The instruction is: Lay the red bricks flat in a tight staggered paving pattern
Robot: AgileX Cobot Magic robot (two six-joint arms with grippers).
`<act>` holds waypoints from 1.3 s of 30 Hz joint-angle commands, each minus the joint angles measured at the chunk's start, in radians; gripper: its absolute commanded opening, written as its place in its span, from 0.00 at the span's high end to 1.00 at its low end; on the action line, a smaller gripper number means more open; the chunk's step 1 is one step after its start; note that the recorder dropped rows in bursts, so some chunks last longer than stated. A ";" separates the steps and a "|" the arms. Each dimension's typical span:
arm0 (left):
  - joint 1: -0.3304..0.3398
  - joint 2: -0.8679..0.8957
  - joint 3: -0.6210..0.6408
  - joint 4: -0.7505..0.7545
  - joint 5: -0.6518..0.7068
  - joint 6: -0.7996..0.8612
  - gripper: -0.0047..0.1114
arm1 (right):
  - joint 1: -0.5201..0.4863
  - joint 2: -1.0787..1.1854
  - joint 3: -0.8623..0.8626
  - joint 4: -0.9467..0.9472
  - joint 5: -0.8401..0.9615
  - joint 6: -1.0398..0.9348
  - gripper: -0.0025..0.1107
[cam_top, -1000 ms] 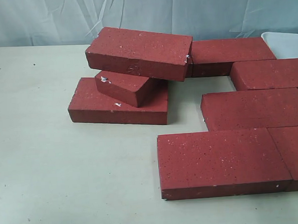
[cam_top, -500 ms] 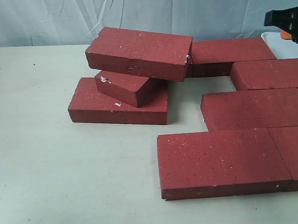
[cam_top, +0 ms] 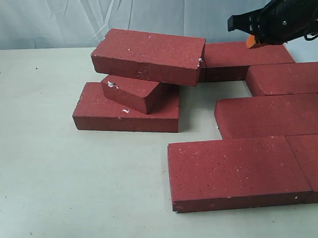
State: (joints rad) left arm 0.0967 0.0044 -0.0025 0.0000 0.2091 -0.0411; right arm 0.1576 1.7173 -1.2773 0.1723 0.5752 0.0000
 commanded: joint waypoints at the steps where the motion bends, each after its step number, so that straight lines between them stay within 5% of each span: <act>1: 0.000 -0.004 0.002 0.000 -0.006 -0.001 0.96 | 0.005 0.018 -0.010 0.001 -0.019 -0.007 0.99; 22: 0.000 -0.004 0.002 0.082 -0.018 -0.001 0.96 | 0.005 0.139 -0.095 0.035 0.017 -0.033 0.99; 33: 0.000 -0.004 0.002 -0.120 -0.339 -0.004 0.96 | 0.005 0.182 -0.095 0.089 0.005 -0.085 0.99; 39: 0.000 -0.004 0.002 -0.199 -0.386 -0.006 0.96 | 0.008 0.182 -0.095 0.099 0.003 -0.094 0.99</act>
State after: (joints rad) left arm 0.0967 0.0044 -0.0025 -0.1393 -0.1460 -0.0411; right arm 0.1637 1.8999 -1.3645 0.2646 0.5881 -0.0755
